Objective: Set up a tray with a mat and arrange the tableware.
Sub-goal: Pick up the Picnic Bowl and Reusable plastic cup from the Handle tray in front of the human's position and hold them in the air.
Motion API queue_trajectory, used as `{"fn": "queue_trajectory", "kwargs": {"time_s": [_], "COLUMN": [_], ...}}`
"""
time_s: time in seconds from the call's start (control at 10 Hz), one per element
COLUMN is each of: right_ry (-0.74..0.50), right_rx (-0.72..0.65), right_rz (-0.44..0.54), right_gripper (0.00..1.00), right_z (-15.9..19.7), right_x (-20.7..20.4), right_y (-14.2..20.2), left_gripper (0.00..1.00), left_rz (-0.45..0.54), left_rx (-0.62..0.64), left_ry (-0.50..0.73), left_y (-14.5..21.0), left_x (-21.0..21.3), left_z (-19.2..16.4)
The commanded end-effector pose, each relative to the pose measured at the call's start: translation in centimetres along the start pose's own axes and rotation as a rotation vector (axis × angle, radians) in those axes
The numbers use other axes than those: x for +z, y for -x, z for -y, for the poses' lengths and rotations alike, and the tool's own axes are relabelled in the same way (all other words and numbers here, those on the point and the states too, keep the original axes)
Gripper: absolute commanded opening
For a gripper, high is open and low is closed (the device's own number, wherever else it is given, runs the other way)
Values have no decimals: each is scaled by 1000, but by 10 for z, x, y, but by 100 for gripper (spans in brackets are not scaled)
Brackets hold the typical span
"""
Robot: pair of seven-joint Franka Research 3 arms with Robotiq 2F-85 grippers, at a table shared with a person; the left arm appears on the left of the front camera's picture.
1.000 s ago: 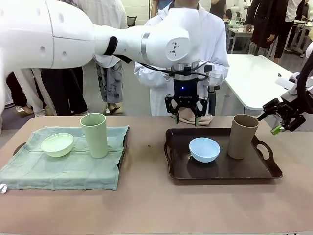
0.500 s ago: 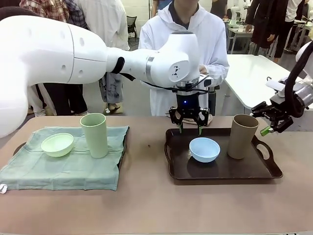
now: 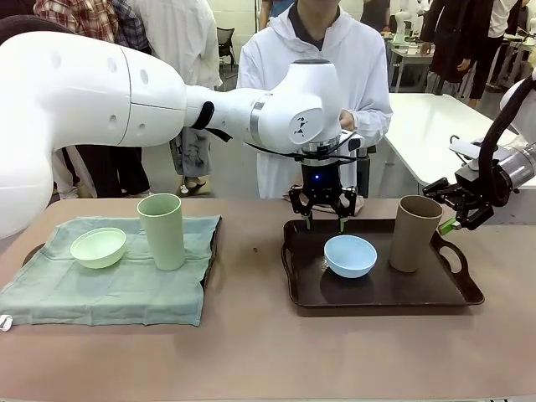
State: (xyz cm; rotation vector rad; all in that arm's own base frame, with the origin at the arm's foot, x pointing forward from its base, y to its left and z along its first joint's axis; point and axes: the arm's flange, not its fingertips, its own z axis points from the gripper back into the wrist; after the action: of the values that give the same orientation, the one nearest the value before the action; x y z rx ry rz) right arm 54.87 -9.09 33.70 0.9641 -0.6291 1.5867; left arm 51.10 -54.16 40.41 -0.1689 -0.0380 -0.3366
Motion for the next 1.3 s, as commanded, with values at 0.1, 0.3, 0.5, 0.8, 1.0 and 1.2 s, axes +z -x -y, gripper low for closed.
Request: {"fn": "queue_trajectory", "kwargs": {"time_s": [0.1,0.3,0.5,0.8,1.0,1.2], "right_ry": [-16,-20,-28,-37,-48,-47], "right_rx": [12,22,26,-4,-23,-61], "right_rz": [18,22,36,49,40,27], "right_gripper": [100,100,100,100,100,100], "right_z": [-2,-3,-1,8,17,21], "right_x": [-6,-18,-30,-44,-56,-63], "right_y": [3,0,2,16,20,18], "left_gripper": [72,72,72,72,72,72], "left_rz": [26,11,-3,-7,-8,-9], "left_rx": [41,44,48,42,40,47], "left_ry": [-19,-31,-40,-51,-47,-53], "left_y": [-6,-7,-8,-8,-8,-9], "left_x": [-5,-15,-22,-30,-34,-38], "left_z": [0,0,0,5,8,9]}}
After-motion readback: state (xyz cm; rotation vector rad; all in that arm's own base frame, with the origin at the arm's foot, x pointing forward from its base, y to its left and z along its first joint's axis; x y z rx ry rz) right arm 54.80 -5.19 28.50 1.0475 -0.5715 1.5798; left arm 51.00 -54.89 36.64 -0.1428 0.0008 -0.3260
